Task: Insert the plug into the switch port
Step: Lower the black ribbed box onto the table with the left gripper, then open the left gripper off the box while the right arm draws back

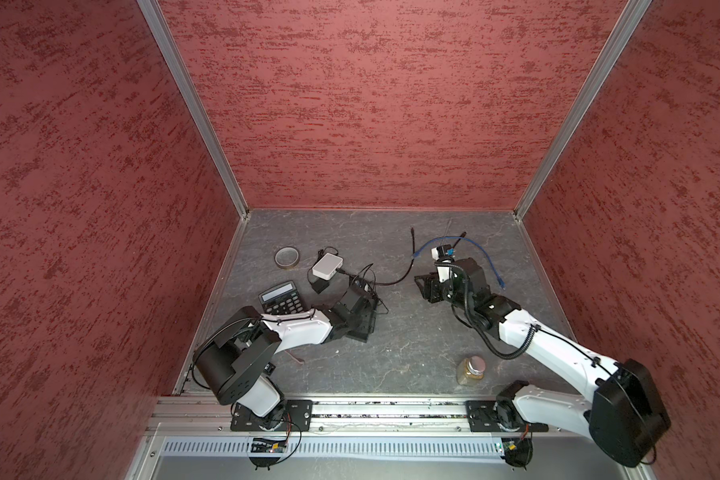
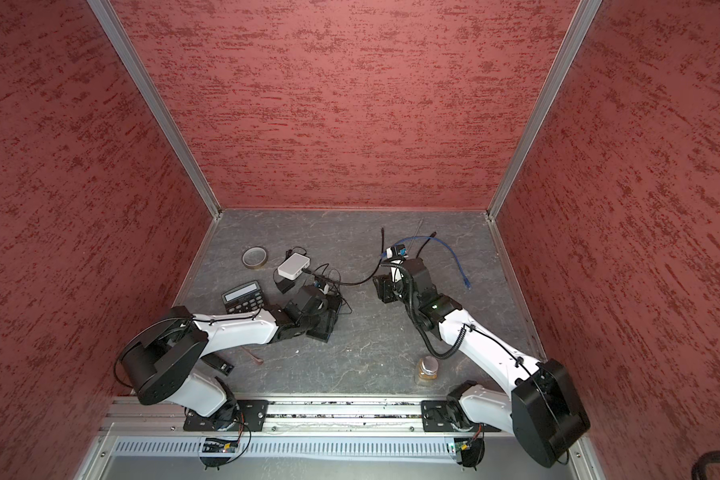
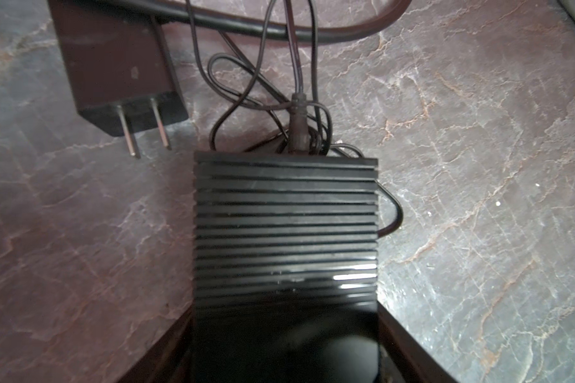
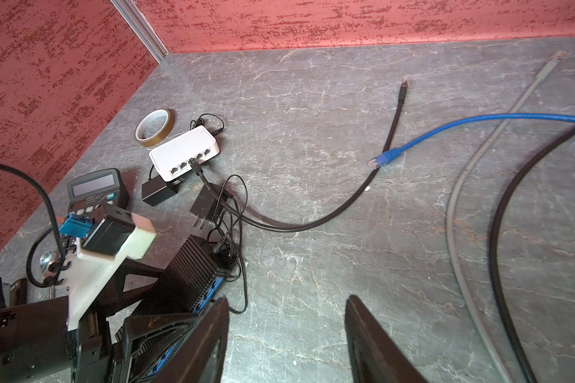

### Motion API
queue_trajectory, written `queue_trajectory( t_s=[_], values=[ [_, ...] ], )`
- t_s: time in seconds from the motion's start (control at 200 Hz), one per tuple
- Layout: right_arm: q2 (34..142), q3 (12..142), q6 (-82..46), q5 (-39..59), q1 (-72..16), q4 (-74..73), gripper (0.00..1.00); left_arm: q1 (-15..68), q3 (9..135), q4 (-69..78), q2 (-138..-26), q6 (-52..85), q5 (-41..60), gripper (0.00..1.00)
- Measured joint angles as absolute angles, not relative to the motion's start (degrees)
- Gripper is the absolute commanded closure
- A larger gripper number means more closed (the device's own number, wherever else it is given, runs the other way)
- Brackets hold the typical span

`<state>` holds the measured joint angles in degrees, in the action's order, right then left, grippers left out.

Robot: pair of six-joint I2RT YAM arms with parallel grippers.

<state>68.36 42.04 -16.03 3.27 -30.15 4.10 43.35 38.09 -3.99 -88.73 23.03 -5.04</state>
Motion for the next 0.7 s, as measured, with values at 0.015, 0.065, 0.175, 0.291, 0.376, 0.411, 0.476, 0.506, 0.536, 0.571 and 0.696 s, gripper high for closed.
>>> queue_trajectory(
  t_s=[0.015, 0.065, 0.175, 0.291, 0.376, 0.411, 0.476, 0.506, 0.536, 0.571, 0.696],
  values=[
    [68.36, 42.04, -16.03, 3.27, -30.15, 4.08, 0.43, 43.35, 37.98, -4.01, -88.60, 23.11, -5.04, 0.23],
    [68.38, 42.04, -16.03, 3.29, -30.15, 4.08, 0.43, 43.35, 37.45, -4.10, -87.99, 23.20, -5.04, 0.22],
    [68.47, 42.04, -16.03, 3.29, -30.15, 4.05, 0.43, 43.35, 36.34, -5.23, -86.17, 23.38, -4.99, 0.21],
    [68.75, 42.04, -16.03, 3.31, -30.13, 4.03, 0.42, 43.35, 35.22, -6.66, -83.33, 23.35, -5.04, 0.20],
    [69.17, 42.06, -16.01, 3.29, -30.11, 4.03, 0.42, 43.35, 34.61, -6.85, -80.29, 23.20, -5.19, 0.19],
    [69.36, 42.06, -16.01, 3.29, -30.09, 4.05, 0.42, 43.35, 34.39, -6.81, -78.91, 23.07, -5.21, 0.19],
    [69.78, 42.06, -15.99, 3.29, -30.06, 4.05, 0.42, 43.35, 34.06, -6.52, -76.64, 22.65, -5.26, 0.19],
    [69.95, 42.06, -15.99, 3.29, -30.04, 4.05, 0.42, 43.35, 33.95, -6.39, -75.83, 22.44, -5.28, 0.18],
    [70.13, 42.06, -15.94, 3.31, -29.98, 4.05, 0.42, 43.42, 33.82, -6.31, -75.05, 22.20, -5.28, 0.18],
    [70.32, 42.11, -15.79, 3.31, -29.89, 4.10, 0.42, 43.44, 33.69, -6.17, -74.30, 21.96, -5.34, 0.18],
    [71.00, 42.83, -14.81, 3.27, -29.61, 4.16, 0.42, 44.38, 32.40, -4.73, -71.40, 20.21, -5.54, 0.18]
  ],
)
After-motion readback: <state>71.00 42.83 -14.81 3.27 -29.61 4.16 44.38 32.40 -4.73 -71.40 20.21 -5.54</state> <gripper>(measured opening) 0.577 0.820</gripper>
